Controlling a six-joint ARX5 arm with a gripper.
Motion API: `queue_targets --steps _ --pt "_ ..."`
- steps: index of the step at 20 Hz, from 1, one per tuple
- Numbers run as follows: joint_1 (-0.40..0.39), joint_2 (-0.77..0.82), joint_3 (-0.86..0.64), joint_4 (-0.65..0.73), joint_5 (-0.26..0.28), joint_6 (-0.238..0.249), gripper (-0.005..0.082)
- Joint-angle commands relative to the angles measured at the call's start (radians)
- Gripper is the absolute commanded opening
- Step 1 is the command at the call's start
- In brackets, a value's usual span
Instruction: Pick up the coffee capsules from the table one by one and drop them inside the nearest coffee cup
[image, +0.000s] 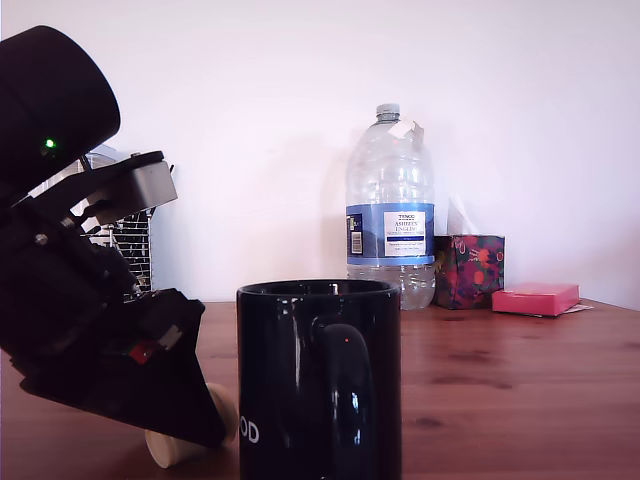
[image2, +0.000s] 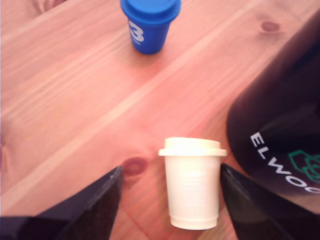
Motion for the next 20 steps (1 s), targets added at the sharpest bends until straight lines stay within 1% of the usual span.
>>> queue_targets --steps 1,2,6,10,12,15,17,20 --pt "-0.005 0.018 -0.007 -0.005 0.001 0.006 0.0432" --pt "-0.005 0.018 -0.007 -0.006 0.001 0.006 0.0401" --pt "-0.004 0.018 -0.007 -0.014 0.001 0.006 0.0319" --pt "-0.004 0.017 -0.007 -0.016 0.002 0.006 0.0182" --pt "-0.004 0.017 -0.007 -0.016 0.002 0.005 0.0130" --pt "-0.003 0.016 -0.003 -0.014 -0.003 0.006 0.0119" --pt "0.002 0.016 0.007 -0.016 -0.023 0.010 0.0119" --pt "0.014 0.014 0.037 -0.046 -0.039 0.049 0.0119"
